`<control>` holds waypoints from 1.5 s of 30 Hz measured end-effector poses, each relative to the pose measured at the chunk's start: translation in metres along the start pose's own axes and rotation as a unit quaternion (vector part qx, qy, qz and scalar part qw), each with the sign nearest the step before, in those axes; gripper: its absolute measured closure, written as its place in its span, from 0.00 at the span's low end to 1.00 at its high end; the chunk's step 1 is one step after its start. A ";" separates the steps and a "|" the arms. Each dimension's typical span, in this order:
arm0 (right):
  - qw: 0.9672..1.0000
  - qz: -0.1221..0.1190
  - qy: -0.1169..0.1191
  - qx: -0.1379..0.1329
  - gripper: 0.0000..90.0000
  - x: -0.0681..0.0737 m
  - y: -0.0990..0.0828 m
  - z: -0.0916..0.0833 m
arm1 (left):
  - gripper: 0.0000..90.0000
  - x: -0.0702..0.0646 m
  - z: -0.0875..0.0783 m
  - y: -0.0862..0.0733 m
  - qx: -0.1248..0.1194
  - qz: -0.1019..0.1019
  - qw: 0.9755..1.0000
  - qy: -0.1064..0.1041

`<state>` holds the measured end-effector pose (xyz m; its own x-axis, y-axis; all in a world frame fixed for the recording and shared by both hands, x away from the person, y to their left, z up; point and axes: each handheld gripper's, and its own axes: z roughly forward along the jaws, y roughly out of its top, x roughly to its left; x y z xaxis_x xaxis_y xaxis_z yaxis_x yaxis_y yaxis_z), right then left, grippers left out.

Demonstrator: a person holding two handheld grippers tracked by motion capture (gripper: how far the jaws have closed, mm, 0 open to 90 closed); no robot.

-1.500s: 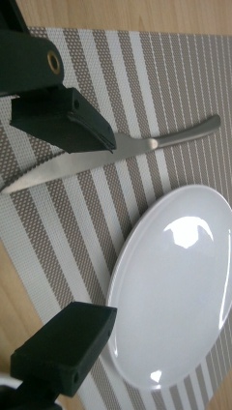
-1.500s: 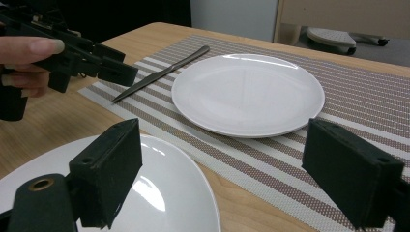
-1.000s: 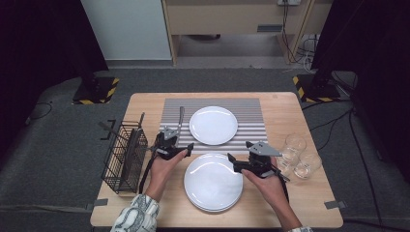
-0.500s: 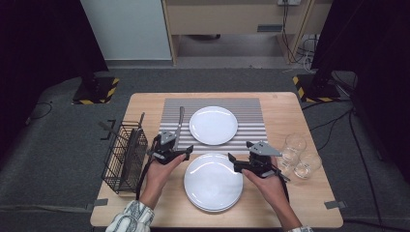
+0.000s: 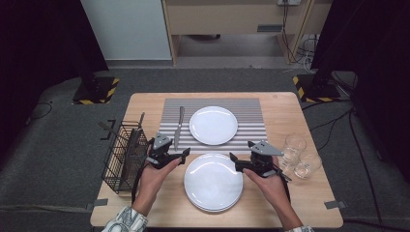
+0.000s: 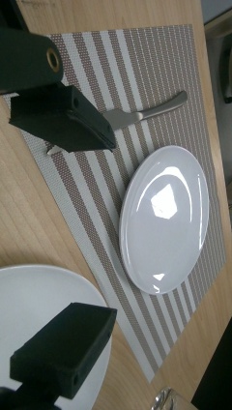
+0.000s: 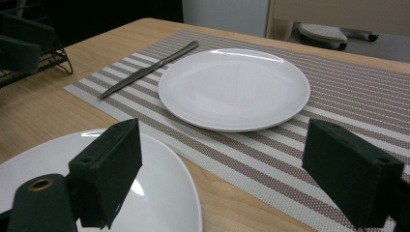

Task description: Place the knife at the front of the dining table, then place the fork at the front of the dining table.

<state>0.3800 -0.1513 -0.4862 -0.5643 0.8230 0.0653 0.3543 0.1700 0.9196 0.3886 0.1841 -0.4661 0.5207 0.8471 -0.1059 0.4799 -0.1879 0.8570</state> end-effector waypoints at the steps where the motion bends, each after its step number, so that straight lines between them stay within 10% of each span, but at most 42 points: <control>1: 1.000 0.000 0.000 0.001 0.15 0.000 0.000 0.000 | 0.19 -0.001 -0.001 0.000 -0.001 0.001 1.000 -0.003; 45: 1.000 -0.007 0.001 -0.008 0.16 0.004 0.003 -0.003 | 0.19 -0.015 -0.048 -0.007 -0.015 0.016 1.000 -0.015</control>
<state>0.3767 -0.1496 -0.4820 -0.5701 0.8199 0.0526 0.3350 0.1735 0.9261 0.3434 0.1969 -0.4463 0.5564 0.8256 -0.0936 0.4421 -0.1988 0.8747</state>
